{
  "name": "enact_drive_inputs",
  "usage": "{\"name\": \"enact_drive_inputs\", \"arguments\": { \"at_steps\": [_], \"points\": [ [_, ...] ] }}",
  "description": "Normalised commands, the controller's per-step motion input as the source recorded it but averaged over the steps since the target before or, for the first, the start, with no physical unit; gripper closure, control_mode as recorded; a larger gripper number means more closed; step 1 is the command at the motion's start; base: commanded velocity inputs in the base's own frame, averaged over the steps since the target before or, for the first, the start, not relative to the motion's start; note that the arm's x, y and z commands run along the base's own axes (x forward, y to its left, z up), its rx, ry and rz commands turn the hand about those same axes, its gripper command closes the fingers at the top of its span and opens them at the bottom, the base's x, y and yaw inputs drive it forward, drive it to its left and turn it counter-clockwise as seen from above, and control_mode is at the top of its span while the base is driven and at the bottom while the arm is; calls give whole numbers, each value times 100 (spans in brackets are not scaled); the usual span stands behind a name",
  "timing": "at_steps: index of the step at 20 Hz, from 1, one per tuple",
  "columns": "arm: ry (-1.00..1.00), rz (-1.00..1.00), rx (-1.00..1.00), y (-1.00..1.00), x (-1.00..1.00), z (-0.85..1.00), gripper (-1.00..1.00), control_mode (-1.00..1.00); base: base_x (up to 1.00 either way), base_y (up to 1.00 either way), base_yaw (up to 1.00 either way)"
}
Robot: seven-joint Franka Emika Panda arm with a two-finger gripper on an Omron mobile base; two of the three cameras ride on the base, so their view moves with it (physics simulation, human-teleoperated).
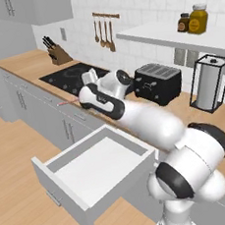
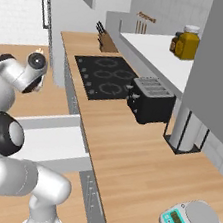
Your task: Take a straw from the drawer in front and place it inside the glass cup on the dining counter.
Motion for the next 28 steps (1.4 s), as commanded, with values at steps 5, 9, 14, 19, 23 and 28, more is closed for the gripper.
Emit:
{"name": "enact_drive_inputs", "arguments": {
  "at_steps": [5, 9, 14, 19, 23, 28],
  "points": [
    [19, 3, -30, -51, -9, 96, 100, -100, 0, 0, 0],
    [22, 9, -47, -49, -27, 18, 100, -100, 0, 0, 0],
    [16, 12, -38, -64, -45, 0, 100, -100, 0, 0, 0],
    [4, 6, -12, -69, -88, -16, 100, -100, 0, 0, 0],
    [0, 0, 0, -66, -98, -36, 100, -100, 0, 0, 0],
    [0, 0, 0, -52, -49, -35, 100, -100, 0, 0, 0]
  ]
}}
